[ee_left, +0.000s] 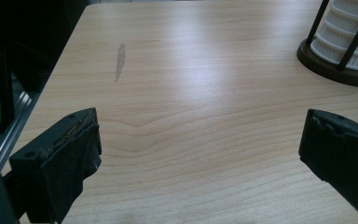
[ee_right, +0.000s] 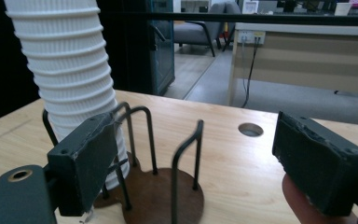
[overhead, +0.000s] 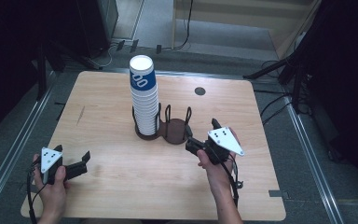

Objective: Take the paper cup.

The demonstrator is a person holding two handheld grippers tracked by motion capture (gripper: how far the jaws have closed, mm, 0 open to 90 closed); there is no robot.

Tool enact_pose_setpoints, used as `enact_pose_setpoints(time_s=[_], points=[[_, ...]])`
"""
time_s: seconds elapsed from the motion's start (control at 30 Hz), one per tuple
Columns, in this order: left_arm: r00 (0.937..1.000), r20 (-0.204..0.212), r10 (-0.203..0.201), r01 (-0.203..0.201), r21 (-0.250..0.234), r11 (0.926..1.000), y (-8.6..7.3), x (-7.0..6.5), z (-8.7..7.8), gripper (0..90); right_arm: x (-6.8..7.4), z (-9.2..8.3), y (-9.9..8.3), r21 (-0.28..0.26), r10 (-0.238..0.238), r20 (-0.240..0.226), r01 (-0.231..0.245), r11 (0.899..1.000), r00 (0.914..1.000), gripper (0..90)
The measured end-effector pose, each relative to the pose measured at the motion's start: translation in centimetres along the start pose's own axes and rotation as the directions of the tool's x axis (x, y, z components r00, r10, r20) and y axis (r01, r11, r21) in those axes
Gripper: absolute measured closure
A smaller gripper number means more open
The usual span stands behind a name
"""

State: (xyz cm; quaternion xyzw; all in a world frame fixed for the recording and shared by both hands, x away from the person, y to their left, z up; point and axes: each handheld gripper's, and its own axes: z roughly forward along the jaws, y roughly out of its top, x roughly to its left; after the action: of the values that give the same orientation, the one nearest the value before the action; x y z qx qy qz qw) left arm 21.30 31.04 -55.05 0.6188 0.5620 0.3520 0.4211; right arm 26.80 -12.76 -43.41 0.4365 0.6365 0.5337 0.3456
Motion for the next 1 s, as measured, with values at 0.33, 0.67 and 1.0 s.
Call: enact_pose_setpoints(time_s=[0.33,0.67,1.0], points=[[1.0000,0.006,0.005,-0.005,0.003,1.0000,0.0,0.0,0.0,0.0,2.6,1.7,1.9,-0.032,-0.004,-0.061,0.002,0.999,0.9981,14.0],[0.9999,0.010,0.003,-0.003,0.006,1.0000,0.1,0.0,0.1,0.0,4.9,3.6,3.7,-0.047,-0.021,-0.095,0.016,0.999,0.9952,14.0],[0.9999,0.014,0.006,-0.006,0.006,1.0000,0.1,0.0,0.2,0.0,6.6,5.3,5.6,-0.058,-0.048,-0.119,0.041,0.997,0.9917,13.9]])
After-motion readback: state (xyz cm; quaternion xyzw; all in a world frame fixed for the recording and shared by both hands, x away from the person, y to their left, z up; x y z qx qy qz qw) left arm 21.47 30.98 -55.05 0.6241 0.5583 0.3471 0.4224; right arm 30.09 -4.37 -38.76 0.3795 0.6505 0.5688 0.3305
